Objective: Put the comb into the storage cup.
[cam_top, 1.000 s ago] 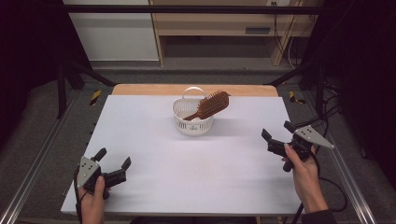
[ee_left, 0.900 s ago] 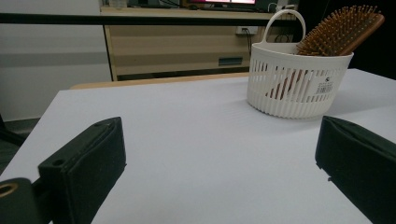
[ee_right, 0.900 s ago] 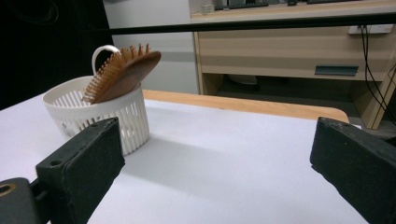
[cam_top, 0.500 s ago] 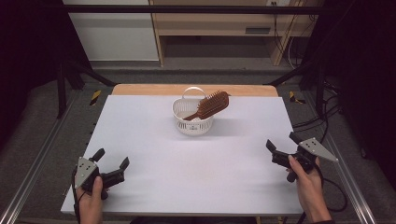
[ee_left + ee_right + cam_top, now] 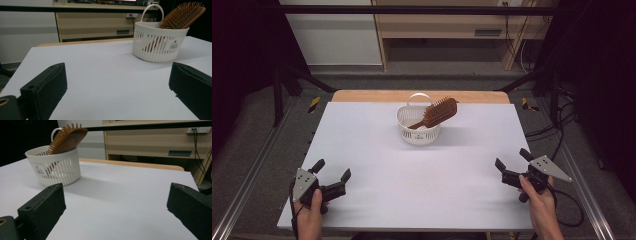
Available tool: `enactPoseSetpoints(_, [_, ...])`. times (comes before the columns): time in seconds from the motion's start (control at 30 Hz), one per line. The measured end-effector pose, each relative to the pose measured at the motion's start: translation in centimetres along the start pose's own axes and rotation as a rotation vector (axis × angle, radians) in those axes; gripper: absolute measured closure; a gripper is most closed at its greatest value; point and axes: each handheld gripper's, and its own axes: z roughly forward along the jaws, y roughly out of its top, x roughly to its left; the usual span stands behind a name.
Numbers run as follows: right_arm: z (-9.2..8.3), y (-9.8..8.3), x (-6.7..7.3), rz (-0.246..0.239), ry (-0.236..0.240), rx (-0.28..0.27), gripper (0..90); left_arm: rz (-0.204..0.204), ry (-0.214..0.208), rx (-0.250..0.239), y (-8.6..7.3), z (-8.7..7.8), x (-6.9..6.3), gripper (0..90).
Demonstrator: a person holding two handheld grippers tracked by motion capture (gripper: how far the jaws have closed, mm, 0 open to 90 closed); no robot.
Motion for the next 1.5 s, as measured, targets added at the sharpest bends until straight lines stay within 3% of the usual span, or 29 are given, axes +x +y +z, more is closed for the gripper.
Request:
enactPoseSetpoints(0.77, [0.7,-1.6,1.8,-0.04,0.101,0.017,2.6,0.009,-0.034,0.006,0.0,0.2,-0.4,1.6])
enactPoseSetpoints(1.27, [1.3,-2.1,3.4,-0.07,0.159,-0.029,3.8,0.03,-0.082,-0.008,0.3,0.1,-1.0,1.5])
enactPoseSetpoints(1.5, [1.8,-2.4,4.2,-0.084,0.165,-0.028,4.0,0.027,-0.081,-0.009,0.3,0.1,-1.0,1.4])
